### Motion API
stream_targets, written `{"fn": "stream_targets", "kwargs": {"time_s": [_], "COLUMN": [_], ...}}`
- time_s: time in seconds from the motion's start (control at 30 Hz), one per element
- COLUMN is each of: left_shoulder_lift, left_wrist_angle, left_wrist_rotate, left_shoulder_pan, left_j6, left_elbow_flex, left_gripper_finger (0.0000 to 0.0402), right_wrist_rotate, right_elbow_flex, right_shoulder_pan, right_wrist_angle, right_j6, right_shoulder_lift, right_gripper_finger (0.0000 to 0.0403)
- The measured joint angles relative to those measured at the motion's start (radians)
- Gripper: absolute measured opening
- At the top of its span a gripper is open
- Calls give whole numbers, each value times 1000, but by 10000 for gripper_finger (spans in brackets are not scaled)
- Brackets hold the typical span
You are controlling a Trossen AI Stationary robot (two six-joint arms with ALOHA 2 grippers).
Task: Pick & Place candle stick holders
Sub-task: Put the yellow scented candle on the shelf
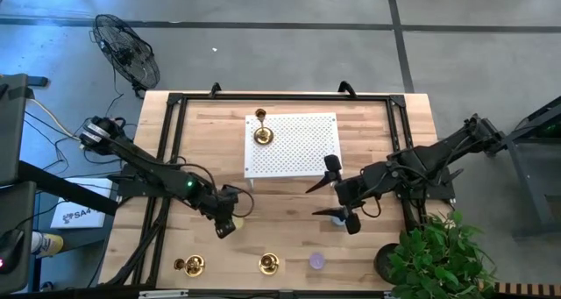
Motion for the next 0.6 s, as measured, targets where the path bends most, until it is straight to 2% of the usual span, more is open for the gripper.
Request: {"fn": "stream_targets", "kwargs": {"time_s": [0.2,0.6], "left_shoulder_lift": [0,40], "left_wrist_angle": [-20,7], "left_wrist_rotate": [-40,28], "left_shoulder_pan": [21,39], "left_j6": [-41,-55], "left_elbow_flex": [0,2], "left_gripper_finger": [152,152], "right_wrist_rotate": [0,0], "right_elbow_flex": [0,0], "right_shoulder_pan": [0,33], "right_wrist_angle": [0,23], "right_j6": [-2,-11], "right_shoulder_lift": [28,49], "right_gripper_finger": [247,247]}}
